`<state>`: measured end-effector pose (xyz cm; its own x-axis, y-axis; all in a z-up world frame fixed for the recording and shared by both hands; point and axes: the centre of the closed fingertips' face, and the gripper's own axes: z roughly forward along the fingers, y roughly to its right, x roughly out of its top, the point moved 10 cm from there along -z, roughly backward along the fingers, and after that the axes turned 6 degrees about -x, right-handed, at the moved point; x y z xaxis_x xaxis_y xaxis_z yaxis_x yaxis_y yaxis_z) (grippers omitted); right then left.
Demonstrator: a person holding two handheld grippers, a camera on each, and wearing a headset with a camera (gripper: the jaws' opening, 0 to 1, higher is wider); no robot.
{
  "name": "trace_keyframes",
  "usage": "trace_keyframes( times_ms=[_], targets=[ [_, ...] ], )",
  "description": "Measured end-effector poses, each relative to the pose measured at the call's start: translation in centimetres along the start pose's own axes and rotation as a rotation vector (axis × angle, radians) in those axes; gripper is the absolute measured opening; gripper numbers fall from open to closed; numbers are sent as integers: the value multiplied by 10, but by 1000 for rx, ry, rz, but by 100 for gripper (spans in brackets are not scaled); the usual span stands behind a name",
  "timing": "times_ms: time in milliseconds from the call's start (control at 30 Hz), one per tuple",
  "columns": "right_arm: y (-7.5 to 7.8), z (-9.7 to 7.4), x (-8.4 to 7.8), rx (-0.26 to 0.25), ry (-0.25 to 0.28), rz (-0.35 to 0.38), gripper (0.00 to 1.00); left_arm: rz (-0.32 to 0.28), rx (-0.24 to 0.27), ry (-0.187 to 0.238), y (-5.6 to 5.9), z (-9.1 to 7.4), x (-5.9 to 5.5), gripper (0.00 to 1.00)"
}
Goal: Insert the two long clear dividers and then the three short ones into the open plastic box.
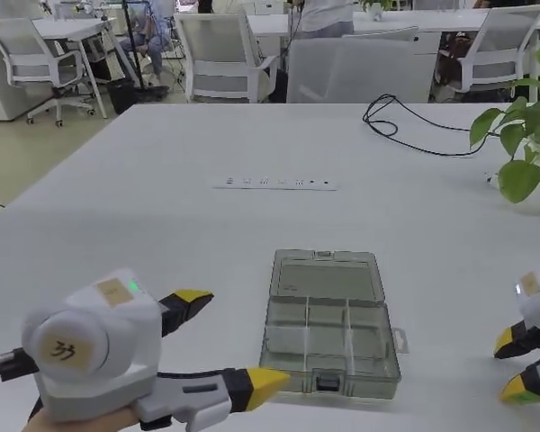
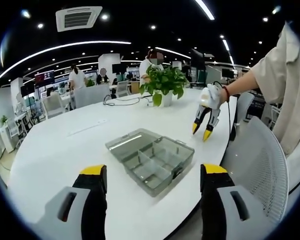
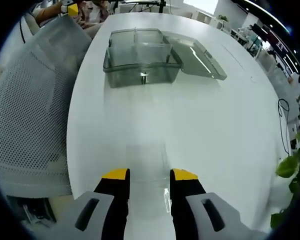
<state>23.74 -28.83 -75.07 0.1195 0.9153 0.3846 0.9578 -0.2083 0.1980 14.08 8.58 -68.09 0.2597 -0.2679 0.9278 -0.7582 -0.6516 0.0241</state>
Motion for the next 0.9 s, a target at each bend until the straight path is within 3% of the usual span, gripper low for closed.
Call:
trace_keyframes(
  times_ms=[200, 467, 900],
  targets=[
    [3, -5, 10, -100, 56, -23, 32, -30, 7, 10, -2, 1, 0, 71],
    [-4, -26, 50, -208, 188, -86, 32, -117, -19, 42, -1, 6, 0, 60],
    [-13, -37, 106, -248, 365, -194, 32, -220, -71, 103, 4, 16, 5, 46]
  ],
)
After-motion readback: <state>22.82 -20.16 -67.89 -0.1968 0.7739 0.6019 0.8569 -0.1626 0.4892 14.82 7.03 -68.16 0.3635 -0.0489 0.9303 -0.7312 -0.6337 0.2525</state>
